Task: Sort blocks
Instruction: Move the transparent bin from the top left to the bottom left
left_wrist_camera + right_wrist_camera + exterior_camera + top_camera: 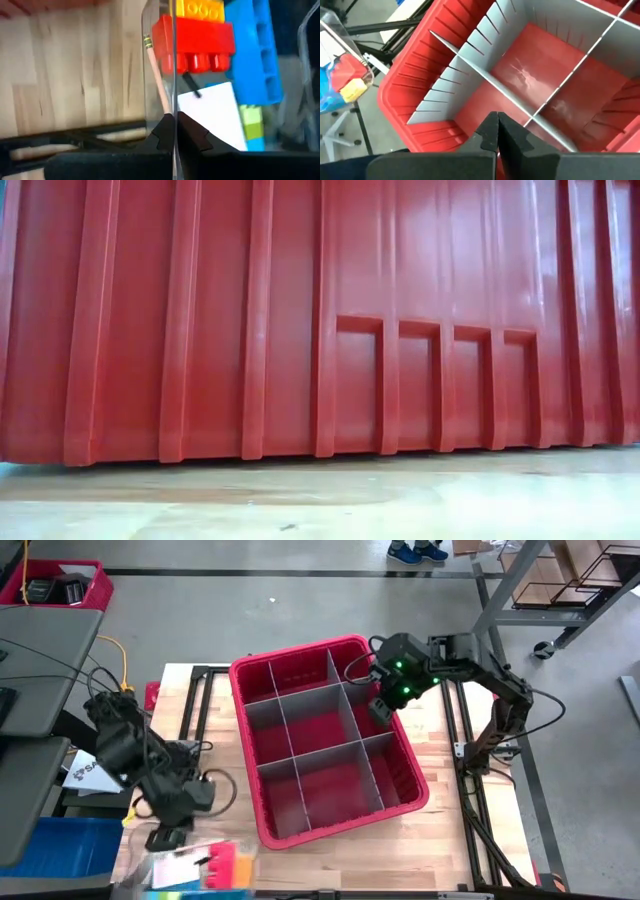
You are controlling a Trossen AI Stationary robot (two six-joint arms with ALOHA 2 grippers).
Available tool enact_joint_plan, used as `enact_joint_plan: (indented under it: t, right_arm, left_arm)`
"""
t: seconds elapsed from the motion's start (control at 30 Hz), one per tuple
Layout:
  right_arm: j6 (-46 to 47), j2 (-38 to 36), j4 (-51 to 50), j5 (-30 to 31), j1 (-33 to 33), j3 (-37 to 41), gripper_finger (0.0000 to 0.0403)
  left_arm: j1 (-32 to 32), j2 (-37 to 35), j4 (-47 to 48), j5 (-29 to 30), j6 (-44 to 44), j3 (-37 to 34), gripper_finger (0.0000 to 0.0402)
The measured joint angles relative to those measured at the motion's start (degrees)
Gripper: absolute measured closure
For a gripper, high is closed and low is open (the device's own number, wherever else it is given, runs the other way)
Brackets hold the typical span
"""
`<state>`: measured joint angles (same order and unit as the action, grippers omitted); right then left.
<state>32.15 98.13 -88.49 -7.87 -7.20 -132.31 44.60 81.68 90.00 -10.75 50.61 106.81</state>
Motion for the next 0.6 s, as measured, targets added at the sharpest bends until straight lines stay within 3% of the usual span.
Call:
enact_joint_plan:
  t: [0.4, 0.6]
  right_arm:
    - [15.85, 0.02, 4.09, 7.57, 7.38, 0.02, 0.0403]
    - [19.97, 0.02, 4.01, 8.63, 9.86, 0.02, 0.0403]
  left_arm:
    - [5.07, -0.32, -0.32, 3.14, -0.76, -8.03, 0.0401]
    - [3.07, -0.29, -9.26, 4.24, -1.42, -11.73, 0.0401]
